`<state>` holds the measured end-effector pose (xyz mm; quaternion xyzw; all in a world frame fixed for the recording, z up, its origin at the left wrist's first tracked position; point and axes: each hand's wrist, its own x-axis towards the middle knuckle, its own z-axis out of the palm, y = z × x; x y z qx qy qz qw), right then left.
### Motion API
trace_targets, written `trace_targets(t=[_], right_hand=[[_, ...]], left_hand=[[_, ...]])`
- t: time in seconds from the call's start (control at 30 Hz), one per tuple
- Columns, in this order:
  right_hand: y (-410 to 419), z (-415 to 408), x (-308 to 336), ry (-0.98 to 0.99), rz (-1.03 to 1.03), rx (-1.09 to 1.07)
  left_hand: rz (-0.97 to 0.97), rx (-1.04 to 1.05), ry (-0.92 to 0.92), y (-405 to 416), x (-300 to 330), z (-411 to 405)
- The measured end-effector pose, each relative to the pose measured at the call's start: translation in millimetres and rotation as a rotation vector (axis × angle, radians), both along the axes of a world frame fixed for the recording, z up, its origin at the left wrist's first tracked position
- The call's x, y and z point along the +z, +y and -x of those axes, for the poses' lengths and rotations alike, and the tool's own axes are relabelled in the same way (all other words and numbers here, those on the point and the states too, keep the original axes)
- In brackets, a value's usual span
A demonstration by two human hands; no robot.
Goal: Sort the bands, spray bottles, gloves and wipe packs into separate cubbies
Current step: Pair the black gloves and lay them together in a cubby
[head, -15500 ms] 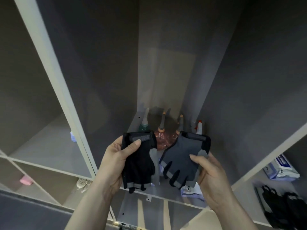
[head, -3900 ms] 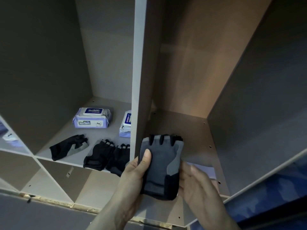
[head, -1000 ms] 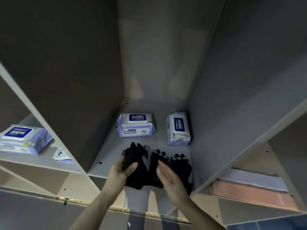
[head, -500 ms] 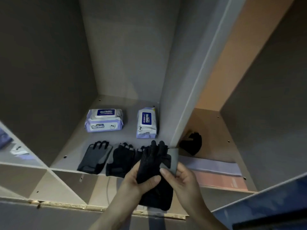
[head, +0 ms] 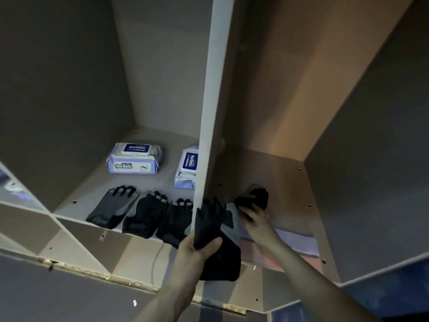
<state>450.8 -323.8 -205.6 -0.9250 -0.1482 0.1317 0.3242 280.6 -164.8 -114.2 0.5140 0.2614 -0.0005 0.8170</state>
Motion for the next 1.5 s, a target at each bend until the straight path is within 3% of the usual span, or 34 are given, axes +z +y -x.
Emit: trace_targets(t=[0.13, 0.37, 0.47, 0.63, 0.7, 0.8, 0.9, 1.07, 1.3, 1.4, 1.5], right_hand=[[-6.6, -42.1, -35.9, 0.04, 0.496, 0.162], [-11.3, -48.6, -54.0, 0.014, 0.582, 0.219], [-12.4, -48.9, -46.1, -0.092, 0.263, 0.09], [-20.0, -34.7, 21.6, 0.1, -0.772, -0.501], [-28.5, -23.9, 51.7, 0.189, -1.083, -0.61], [-36.6, -0.4, 87.3, 0.283, -1.31, -0.628], [-37.0, 27.1, 116.3, 0.356, -1.5, -0.512], [-41.7, 72.0, 155.0, 0.474, -1.654, -0.359], [-56.3, 101.9, 175.6, 0.591, -1.77, -0.322], [-55.5, 111.5, 177.6, 0.437, -1.674, -0.252], [-49.6, 123.7, 176.0, 0.031, -1.305, -0.174]], left_hand=[[-0.066, 0.041, 0.023, -12.9, -5.5, -23.9], [-0.094, 0.13, 0.089, -22.1, -10.0, -53.2], [-0.064, 0.147, 0.097, -24.7, -8.4, -54.2], [0.045, 0.14, 0.089, -28.0, 3.8, -53.4], [0.083, 0.119, 0.089, -30.4, 12.4, -51.2], [0.13, 0.073, 0.055, -35.1, 26.0, -44.5], [0.172, 0.038, 0.017, -37.2, 38.1, -34.2], [0.205, 0.024, -0.016, -37.3, 51.8, -12.1], [0.292, 0.002, -0.011, -34.7, 68.3, 20.0], [0.315, -0.013, -0.014, -32.7, 73.8, 28.3], [0.373, -0.069, -0.02, -30.4, 78.5, 32.2]])
